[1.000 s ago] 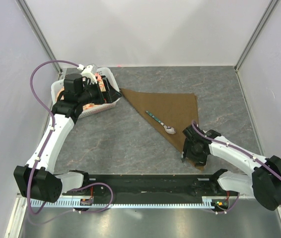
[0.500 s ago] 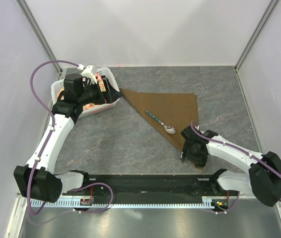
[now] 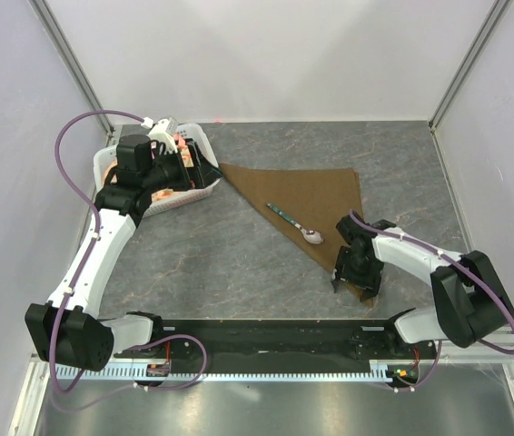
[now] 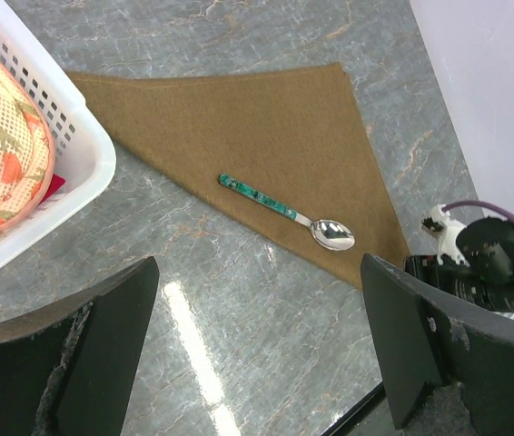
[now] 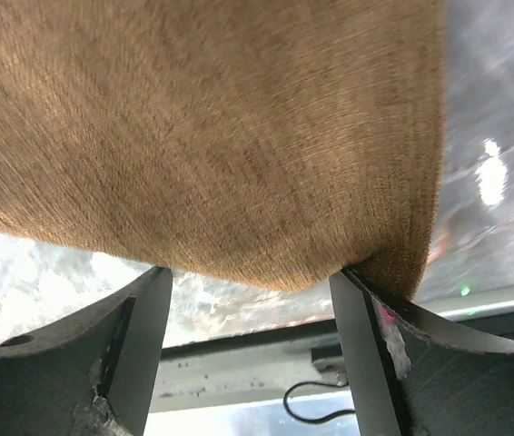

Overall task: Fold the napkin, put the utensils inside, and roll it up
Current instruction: Fold the napkin

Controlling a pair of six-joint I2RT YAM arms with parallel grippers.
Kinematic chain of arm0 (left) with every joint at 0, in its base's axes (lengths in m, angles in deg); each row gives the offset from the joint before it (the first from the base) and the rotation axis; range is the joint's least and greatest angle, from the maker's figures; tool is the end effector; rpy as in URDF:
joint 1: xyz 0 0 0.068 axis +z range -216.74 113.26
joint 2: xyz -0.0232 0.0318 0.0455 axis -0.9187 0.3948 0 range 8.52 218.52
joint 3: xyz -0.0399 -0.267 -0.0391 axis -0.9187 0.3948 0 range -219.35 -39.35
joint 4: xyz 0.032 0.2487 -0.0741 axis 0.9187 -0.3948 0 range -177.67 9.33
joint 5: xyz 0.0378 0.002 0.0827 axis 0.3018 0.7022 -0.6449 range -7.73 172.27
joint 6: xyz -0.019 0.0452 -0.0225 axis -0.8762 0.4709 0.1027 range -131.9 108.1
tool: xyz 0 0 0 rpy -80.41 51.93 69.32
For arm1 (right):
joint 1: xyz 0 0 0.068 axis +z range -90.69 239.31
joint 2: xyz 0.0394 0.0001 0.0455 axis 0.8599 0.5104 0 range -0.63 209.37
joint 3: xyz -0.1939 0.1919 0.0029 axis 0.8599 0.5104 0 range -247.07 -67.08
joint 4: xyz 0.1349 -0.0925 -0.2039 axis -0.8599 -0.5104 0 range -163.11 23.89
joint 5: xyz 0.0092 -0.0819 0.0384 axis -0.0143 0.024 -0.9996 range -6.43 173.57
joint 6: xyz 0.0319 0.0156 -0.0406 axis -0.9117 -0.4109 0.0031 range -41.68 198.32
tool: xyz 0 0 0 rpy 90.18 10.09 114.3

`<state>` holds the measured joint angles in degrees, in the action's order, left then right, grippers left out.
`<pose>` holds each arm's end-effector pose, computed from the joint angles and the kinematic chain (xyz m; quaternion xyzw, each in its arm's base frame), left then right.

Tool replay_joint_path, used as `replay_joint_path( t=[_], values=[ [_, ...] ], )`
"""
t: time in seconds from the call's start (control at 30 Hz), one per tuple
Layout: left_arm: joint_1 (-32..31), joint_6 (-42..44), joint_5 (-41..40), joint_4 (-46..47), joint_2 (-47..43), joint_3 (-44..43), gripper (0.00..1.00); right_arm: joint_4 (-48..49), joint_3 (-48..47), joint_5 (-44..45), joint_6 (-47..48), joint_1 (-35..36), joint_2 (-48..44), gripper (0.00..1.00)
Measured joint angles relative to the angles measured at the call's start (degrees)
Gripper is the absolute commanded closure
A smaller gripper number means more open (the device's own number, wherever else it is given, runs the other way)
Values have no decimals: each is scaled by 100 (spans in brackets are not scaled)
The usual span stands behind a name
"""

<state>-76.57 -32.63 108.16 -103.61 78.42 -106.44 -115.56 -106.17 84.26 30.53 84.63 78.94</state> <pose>0.2659 -0.0618 0.3632 0.0402 0.8329 -0.3195 0.4500 0.1788 0.0841 0.1501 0.1948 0.9808 -0.0044 0.0041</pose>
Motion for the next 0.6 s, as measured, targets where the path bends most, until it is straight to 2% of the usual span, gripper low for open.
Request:
replay_joint_path(
  t=[0.13,0.3,0.6],
  values=[
    [0,-2,0,31,0,0,0,85,-107,122,385,-557,44,22],
    [0,-4,0,35,0,0,0,313,-372,732,879,-1252,76,21],
    [0,-9,2,35,2,0,0,264,-1045,1106,1355,-1580,-155,21]
  ],
)
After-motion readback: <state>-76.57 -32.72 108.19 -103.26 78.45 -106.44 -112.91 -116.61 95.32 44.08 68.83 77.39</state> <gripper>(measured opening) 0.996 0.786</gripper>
